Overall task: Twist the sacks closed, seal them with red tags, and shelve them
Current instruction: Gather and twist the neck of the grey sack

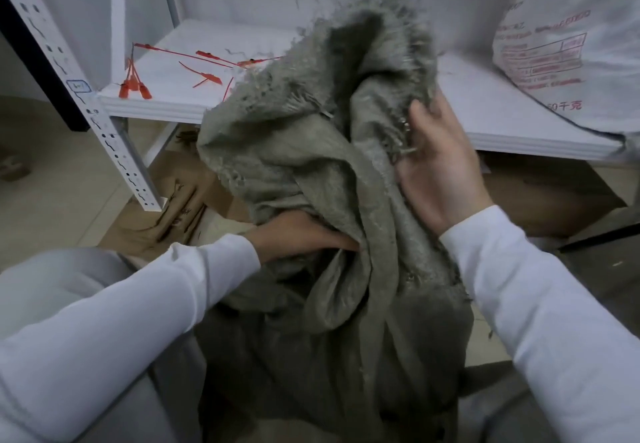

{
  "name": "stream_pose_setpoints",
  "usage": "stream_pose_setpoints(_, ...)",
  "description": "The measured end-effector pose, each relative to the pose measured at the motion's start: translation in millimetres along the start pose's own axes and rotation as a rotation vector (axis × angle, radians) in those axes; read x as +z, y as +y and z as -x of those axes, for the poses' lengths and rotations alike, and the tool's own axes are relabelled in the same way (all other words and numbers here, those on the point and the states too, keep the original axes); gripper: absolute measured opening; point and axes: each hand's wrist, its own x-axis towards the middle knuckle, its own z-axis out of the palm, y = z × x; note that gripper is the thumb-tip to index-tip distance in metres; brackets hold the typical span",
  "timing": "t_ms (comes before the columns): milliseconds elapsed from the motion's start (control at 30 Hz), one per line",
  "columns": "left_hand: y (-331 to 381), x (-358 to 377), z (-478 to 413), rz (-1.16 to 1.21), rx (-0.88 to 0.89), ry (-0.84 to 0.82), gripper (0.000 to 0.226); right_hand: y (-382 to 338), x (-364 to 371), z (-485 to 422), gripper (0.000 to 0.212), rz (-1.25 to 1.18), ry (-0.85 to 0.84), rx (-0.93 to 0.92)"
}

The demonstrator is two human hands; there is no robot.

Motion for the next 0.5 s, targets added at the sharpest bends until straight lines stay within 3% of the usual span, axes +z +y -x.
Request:
stream_pose_setpoints(100,-3,7,0,-0.132,0.057,-0.001,0.047,15,9,4,0.051,0.056,-0.050,0.076)
stream_pose_setpoints(200,-5,1,0,-0.171,0.062,0.150,0.036,12,11,3,0.046,0.206,-0.124,0.074)
stream_pose_setpoints(300,-4,-12,-5,0.085,0.012,0.354,0.021,0,-4,0,0.046,0.523,0.005,0.049)
stream_pose_setpoints(400,-3,-26,-8,0.380,-0.067,0.506,0.026,-14,-30,-2,0.075,0.970,0.054,0.160)
stream_pose_setpoints(467,-3,-33,-9,0.393,-0.084,0.564,0.024,-19,-42,-2,0.101,1.191,-0.049,0.362)
stream_pose_setpoints(500,-2,-33,-8,0.396,-0.076,0.575,0.022,-19,-44,0,0.102,1.262,-0.130,0.448)
